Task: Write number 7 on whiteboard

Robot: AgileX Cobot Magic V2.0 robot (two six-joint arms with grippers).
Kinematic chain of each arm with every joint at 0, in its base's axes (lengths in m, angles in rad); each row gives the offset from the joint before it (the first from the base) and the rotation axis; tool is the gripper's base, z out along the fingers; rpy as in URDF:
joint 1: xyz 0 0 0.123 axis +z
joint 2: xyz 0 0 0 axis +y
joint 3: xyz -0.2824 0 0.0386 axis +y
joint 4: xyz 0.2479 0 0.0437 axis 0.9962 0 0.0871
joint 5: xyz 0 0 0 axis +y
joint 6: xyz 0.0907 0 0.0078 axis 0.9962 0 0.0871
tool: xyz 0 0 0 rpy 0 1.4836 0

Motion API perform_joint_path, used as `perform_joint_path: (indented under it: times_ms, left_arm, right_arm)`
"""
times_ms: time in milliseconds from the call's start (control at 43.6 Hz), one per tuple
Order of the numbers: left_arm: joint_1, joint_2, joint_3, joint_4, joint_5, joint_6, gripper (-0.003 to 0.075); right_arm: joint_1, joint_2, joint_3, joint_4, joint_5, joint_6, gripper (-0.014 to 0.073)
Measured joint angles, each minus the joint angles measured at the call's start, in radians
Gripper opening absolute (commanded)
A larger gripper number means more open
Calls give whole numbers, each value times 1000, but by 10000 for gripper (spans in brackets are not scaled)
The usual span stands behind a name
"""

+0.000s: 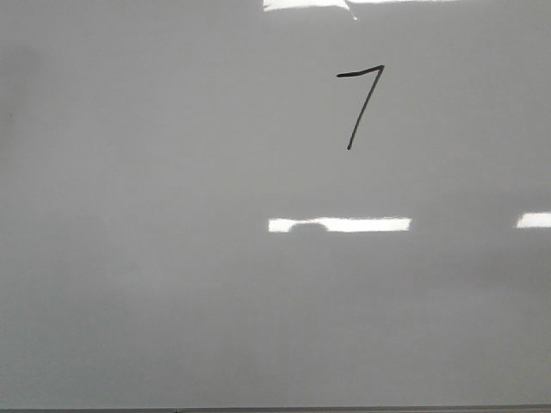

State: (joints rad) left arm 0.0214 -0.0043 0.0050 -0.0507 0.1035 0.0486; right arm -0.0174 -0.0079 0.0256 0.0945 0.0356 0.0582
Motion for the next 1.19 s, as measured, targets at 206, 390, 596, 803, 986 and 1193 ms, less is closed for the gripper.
perform_joint_path:
  times_ms: [206,390,596,803,986,1193]
  left_arm:
    - [0,0,0,0,0,0,-20]
    - [0,0,0,0,0,0,-20]
    - [0,0,0,0,0,0,-20]
    - [0,0,0,0,0,0,-20]
    - [0,0,0,0,0,0,-20]
    - [0,0,0,0,0,0,-20]
  right_arm:
    - [0,0,0,-32,-1,0,-67]
    - [0,0,0,-66,-2,0,-67]
    - [2,0,0,-69,-2,0,-67]
    - [32,0,0,-71,-7,0,-67]
    - [37,0,0,-71,-11,0,-67]
    - [37,0,0,-71,-11,0,-67]
